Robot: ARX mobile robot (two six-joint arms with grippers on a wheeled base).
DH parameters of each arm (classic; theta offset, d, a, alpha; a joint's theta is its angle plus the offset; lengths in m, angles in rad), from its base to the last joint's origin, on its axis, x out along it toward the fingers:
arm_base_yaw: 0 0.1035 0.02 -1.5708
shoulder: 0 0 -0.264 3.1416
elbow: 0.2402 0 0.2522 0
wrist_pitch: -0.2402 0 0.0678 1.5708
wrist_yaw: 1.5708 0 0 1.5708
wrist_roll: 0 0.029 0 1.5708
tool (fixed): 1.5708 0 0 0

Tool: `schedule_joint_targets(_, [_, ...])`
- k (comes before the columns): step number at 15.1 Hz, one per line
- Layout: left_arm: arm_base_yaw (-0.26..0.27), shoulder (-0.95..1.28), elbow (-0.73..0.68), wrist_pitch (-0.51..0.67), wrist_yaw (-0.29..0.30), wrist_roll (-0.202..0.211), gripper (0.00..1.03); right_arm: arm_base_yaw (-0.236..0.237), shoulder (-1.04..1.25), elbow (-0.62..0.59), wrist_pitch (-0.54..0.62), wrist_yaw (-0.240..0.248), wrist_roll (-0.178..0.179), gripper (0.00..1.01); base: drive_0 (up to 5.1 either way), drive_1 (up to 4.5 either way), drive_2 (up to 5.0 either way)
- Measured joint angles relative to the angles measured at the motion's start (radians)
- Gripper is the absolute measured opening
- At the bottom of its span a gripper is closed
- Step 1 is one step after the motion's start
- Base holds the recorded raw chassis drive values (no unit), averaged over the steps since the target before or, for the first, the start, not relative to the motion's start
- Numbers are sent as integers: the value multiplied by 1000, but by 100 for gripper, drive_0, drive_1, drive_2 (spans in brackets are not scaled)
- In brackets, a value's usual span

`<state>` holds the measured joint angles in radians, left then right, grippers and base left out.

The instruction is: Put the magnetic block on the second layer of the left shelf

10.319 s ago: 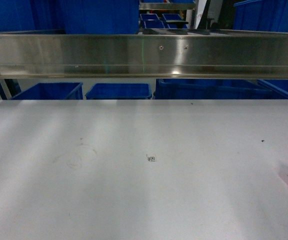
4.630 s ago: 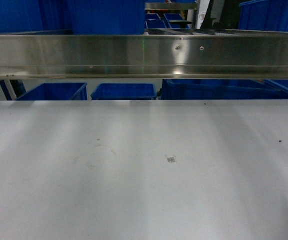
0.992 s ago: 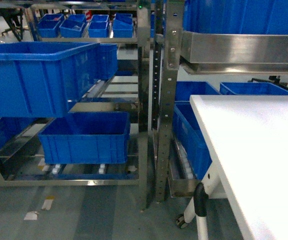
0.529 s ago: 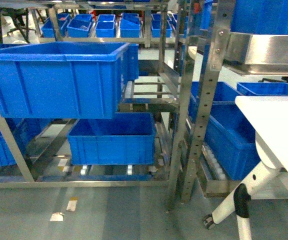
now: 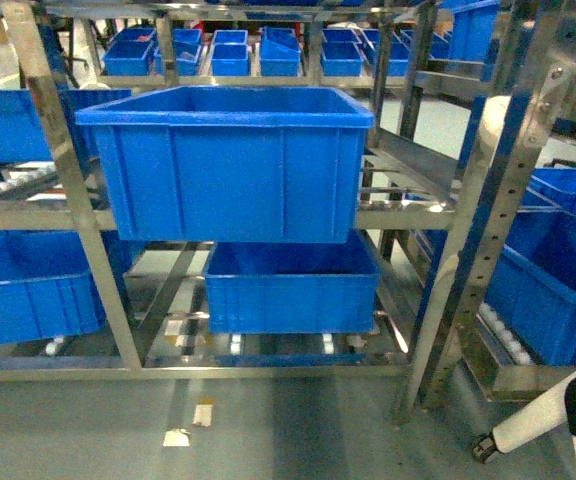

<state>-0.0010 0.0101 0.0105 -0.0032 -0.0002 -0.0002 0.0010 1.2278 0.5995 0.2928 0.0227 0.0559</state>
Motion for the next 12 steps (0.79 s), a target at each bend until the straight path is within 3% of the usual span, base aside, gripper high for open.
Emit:
schedule_joint_targets(10, [0, 0, 0, -1, 0, 0, 98, 0, 0, 0, 0, 0, 0, 39, -498, 243, 243])
schedule_joint_targets(12, [-1, 0, 0, -5, -8, 0, 98, 1, 0, 0, 3, 0, 0, 39, 0, 0, 0])
